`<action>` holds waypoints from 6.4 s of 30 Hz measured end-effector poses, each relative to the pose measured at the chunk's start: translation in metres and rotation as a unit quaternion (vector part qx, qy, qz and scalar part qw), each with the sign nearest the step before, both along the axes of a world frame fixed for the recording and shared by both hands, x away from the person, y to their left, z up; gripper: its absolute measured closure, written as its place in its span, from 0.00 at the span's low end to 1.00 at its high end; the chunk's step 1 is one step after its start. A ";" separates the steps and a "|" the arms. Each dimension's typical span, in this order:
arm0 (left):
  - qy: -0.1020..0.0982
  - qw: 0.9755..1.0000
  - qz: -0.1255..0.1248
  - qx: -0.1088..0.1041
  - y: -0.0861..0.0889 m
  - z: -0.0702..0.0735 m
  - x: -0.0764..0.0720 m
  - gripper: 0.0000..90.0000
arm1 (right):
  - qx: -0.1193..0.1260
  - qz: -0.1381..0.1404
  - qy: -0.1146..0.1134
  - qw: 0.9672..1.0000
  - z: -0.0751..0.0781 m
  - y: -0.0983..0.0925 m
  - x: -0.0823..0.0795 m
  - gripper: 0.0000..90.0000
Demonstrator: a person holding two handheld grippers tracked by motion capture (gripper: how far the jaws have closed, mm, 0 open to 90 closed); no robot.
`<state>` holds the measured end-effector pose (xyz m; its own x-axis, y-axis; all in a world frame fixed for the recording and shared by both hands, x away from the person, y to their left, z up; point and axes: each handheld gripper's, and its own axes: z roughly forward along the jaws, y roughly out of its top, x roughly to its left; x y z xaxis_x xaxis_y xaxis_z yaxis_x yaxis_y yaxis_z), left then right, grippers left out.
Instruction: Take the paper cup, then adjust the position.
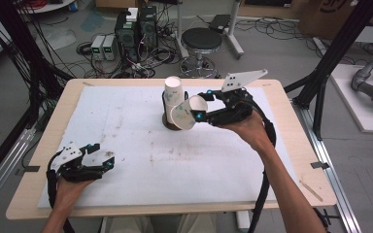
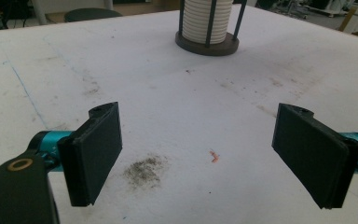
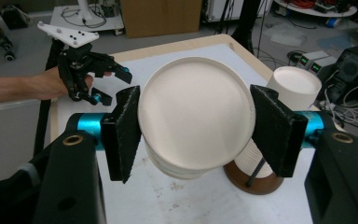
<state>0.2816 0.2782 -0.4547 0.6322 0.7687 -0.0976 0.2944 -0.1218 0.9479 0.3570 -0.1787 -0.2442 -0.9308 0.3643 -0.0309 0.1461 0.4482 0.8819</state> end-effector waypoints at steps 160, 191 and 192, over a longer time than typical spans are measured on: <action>-0.003 0.927 -0.365 -0.082 -0.139 0.078 0.061 0.19 | 0.098 0.097 0.057 0.989 -0.080 0.045 -0.022 0.42; -0.022 0.921 -0.383 -0.070 -0.137 0.079 0.058 0.36 | 0.103 0.107 0.064 0.987 -0.082 0.044 -0.021 0.42; -0.023 0.921 -0.383 -0.070 -0.137 0.079 0.058 0.36 | 0.103 0.107 0.063 0.987 -0.082 0.044 -0.021 0.42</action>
